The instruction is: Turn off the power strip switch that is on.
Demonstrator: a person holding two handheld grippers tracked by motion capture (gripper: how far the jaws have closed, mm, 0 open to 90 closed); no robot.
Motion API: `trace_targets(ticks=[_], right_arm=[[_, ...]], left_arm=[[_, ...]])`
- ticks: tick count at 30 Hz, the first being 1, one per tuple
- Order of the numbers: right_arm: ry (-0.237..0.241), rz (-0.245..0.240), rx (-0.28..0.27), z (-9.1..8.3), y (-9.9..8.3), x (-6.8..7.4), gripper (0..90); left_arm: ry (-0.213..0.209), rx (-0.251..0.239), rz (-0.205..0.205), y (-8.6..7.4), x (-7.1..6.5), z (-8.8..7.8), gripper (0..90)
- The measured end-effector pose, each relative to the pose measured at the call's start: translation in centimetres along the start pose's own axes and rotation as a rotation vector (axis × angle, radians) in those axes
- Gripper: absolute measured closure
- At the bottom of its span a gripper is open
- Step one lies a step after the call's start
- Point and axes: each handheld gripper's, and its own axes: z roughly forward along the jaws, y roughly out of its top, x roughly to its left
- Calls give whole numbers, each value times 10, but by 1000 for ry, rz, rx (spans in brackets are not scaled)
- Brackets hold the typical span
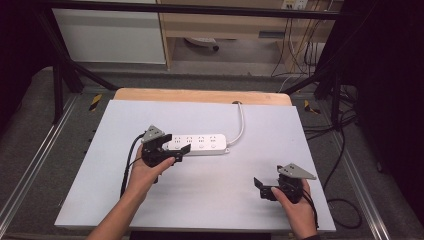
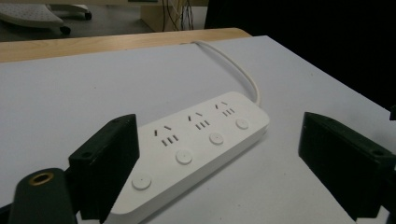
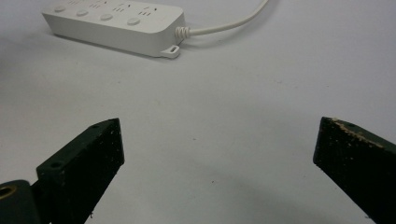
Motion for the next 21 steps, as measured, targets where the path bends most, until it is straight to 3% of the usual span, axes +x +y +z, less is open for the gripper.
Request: trace_targets(ticks=[4, 8, 13, 21], right_arm=[[0, -1, -1, 0, 0, 0, 21], [-2, 1, 0, 0, 0, -1, 22], [1, 0, 2, 0, 0, 0, 22], [4, -3, 5, 1, 0, 0, 24]], left_arm=[[3, -19, -11, -1, 4, -11, 109], [31, -18, 19, -2, 9, -22, 100], [45, -32, 5, -4, 17, -38, 91], [119, -23, 18, -15, 30, -69, 91]])
